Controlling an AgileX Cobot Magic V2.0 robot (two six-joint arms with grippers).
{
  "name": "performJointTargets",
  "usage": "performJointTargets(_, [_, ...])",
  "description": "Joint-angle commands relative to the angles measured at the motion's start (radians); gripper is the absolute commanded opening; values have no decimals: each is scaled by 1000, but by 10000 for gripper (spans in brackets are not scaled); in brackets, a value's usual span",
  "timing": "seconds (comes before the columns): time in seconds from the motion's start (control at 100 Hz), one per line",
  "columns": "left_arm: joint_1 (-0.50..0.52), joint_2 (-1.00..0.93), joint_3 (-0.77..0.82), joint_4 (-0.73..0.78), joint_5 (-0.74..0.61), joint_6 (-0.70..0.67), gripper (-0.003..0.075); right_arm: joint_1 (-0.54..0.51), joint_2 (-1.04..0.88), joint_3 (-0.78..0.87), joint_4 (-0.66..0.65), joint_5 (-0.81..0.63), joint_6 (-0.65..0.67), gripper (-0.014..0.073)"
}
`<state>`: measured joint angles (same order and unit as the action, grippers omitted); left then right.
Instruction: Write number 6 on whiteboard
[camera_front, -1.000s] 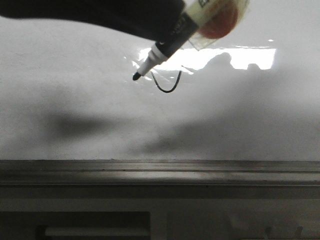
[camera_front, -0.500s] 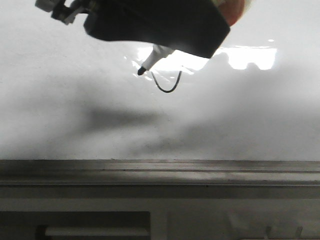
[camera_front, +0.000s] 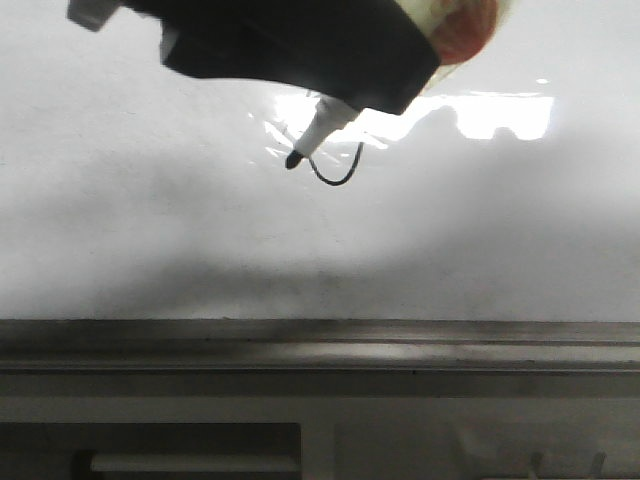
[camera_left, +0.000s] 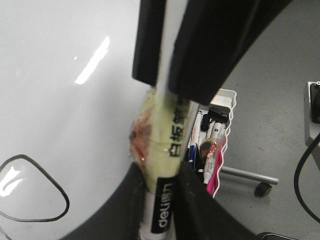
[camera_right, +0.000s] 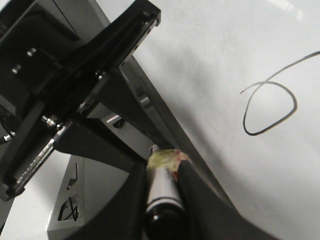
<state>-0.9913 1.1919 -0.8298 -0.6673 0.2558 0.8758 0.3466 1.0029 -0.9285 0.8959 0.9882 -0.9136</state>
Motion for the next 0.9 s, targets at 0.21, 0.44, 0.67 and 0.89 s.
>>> performJointTargets(0.21, [37, -67, -22, -31, -91, -73, -20, -20, -37, -26, -30, 12, 59, 526])
performJointTargets(0.44, [175, -290, 168, -166, -256, -217, -20, -126, -246, 91, -84, -123, 88, 519])
performJointTargets(0.67, [182, -393, 335, -499, -436, -217, -20, -150, -441, 254, -68, -343, 123, 518])
performJointTargets(0.89, [182, -250, 303, -503, -526, -217, -20, -150, -465, 286, -61, -357, 135, 518])
